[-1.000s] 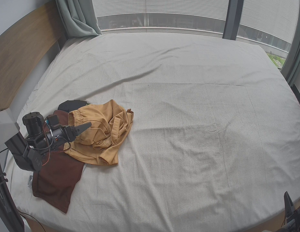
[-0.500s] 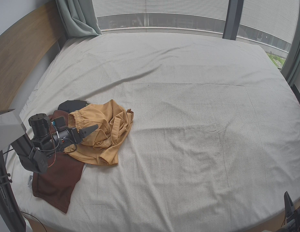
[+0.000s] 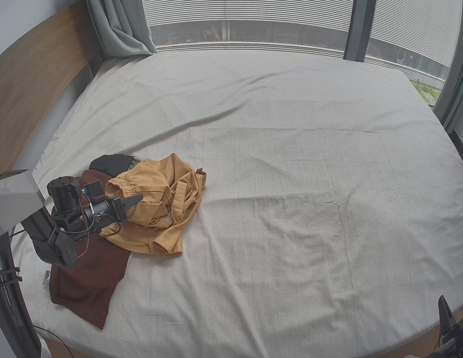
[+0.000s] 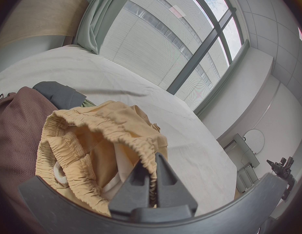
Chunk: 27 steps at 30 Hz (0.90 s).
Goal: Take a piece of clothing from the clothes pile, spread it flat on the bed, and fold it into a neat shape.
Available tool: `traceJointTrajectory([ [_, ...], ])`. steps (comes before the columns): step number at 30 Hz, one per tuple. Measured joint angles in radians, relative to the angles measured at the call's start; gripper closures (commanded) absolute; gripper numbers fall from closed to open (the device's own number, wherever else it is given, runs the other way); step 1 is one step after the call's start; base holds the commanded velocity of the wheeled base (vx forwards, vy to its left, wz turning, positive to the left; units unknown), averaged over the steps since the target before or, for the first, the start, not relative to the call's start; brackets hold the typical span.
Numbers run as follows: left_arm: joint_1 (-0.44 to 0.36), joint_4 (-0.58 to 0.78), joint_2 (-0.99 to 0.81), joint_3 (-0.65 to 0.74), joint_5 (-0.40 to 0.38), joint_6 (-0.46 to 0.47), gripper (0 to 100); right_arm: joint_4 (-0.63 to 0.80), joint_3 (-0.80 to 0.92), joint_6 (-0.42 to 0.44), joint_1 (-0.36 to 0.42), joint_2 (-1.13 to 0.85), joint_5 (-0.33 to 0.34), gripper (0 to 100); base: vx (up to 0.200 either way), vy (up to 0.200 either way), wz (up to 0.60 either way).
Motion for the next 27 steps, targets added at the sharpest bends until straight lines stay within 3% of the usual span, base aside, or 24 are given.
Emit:
traceJointTrajectory([
  [20, 0.0, -0.073, -0.048, 0.06, 0.002, -0.096, 100, 0.0, 0.0, 0.0, 0.0, 0.0, 0.0, 0, 0.0, 0.0, 0.0],
  [27, -0.007, -0.09, -0.1, 0.089, 0.077, -0.16, 100, 0.0, 0.0, 0.0, 0.0, 0.0, 0.0, 0, 0.0, 0.0, 0.0],
])
